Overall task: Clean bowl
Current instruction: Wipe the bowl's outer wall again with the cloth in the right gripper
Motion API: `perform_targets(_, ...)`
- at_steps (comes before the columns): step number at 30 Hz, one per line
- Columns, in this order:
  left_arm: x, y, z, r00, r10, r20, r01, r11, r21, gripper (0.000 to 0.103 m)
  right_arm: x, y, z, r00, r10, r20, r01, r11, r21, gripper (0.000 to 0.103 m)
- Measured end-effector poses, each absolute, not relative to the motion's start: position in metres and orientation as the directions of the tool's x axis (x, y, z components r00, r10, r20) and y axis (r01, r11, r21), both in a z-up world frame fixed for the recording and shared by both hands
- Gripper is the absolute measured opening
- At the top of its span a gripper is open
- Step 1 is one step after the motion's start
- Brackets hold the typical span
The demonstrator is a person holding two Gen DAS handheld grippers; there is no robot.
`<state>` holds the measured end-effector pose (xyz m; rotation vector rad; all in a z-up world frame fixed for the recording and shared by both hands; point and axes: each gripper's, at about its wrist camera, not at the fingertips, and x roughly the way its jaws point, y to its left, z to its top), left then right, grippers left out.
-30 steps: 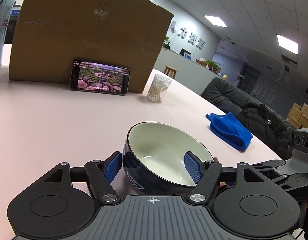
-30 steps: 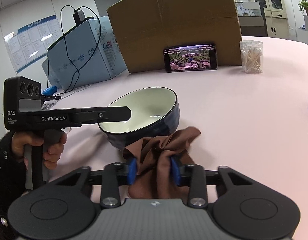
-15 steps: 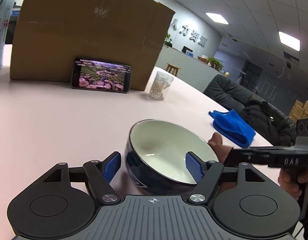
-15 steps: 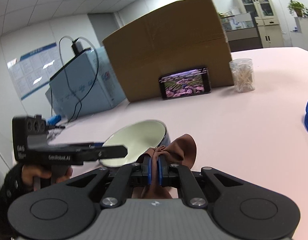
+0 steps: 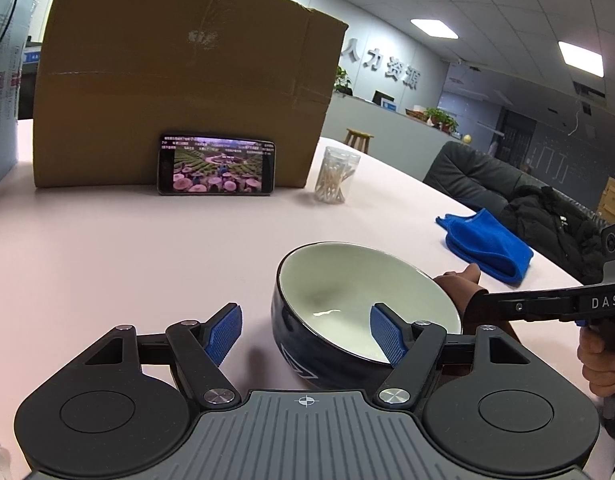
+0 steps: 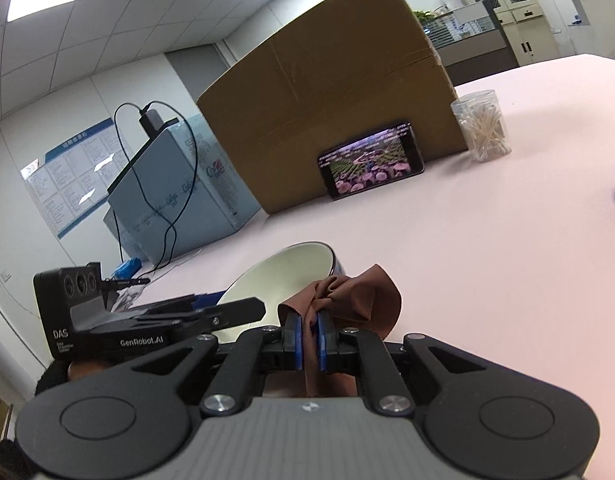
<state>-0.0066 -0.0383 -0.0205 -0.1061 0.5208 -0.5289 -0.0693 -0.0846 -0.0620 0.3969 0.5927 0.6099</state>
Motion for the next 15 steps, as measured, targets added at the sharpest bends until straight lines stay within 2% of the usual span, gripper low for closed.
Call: perform_targets(15, -0.006, -0.04, -0.022, 0.722, -0.529, -0.445, 0.471, 0.848, -0.244, 0.072, -0.04, -0.093, -0.057, 0.617, 0.676, -0.403, -0.479, 0.729, 0.489, 0.012)
